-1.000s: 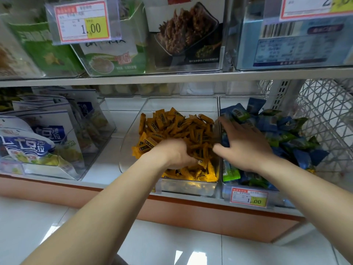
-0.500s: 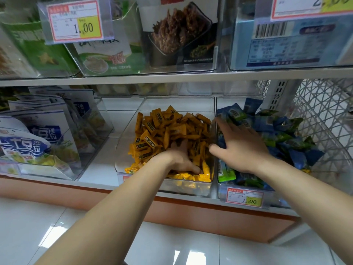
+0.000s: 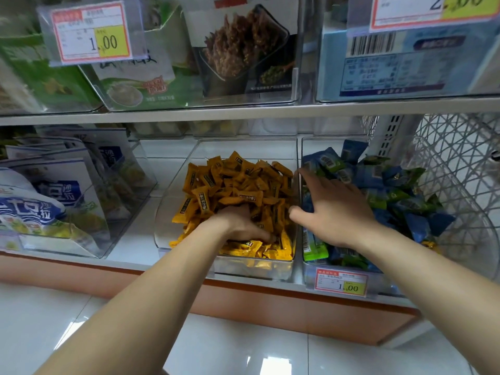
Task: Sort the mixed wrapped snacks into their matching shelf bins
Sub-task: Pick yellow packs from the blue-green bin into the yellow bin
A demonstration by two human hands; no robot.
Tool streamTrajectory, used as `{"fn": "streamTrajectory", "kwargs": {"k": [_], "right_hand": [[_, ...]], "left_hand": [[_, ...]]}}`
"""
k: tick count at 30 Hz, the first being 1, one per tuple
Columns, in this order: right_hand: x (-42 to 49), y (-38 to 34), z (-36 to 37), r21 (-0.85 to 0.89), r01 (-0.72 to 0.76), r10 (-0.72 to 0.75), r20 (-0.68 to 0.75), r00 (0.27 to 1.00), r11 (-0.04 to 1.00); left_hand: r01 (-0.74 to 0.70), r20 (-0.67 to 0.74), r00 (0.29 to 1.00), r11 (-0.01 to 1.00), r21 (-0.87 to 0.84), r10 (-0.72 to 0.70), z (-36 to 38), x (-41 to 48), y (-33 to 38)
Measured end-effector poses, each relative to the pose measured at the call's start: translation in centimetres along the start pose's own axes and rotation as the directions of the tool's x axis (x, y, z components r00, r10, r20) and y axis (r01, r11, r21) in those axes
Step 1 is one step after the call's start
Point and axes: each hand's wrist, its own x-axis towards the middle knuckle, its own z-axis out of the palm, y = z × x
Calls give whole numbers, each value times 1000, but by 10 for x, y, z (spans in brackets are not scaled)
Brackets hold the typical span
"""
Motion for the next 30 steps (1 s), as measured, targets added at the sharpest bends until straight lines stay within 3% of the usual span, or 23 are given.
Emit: {"fn": "streamTrajectory", "kwargs": {"k": [4, 7, 13, 17, 21, 23, 27, 30], "right_hand": [[-2, -1, -3, 9, 3, -4, 14, 1000, 1000], [-4, -1, -3, -7, 6, -6, 9, 1000, 1000], [-2, -2, -1, 2, 1, -1, -2, 1000, 1000], [0, -2, 1, 8, -3, 3, -13, 1000, 1000], [-1, -2, 2, -2, -5, 5, -26, 1000, 1000], [0, -3, 3, -6, -13, 13, -23, 1000, 1000], [1, -2, 2, 5, -13, 13, -3, 1000, 1000], [0, -2, 0, 17, -16, 16, 4, 1000, 1000]], "left_hand": [[-32, -74, 997, 980, -195, 18, -1, 3, -6], [-74, 12, 996, 910, -409, 86, -10, 3, -16], [-101, 0, 990, 704, -703, 142, -7, -3, -10], [-65, 20, 986, 484, -873, 168, -9, -2, -10], [-55, 32, 989, 557, -829, 145, -8, -7, -1], [-71, 25, 985, 536, -841, 169, -10, -10, 3], [-58, -3, 967, 205, -977, 255, -20, -12, 5], [-77, -61, 969, 60, -995, 238, -30, -14, 9]]}}
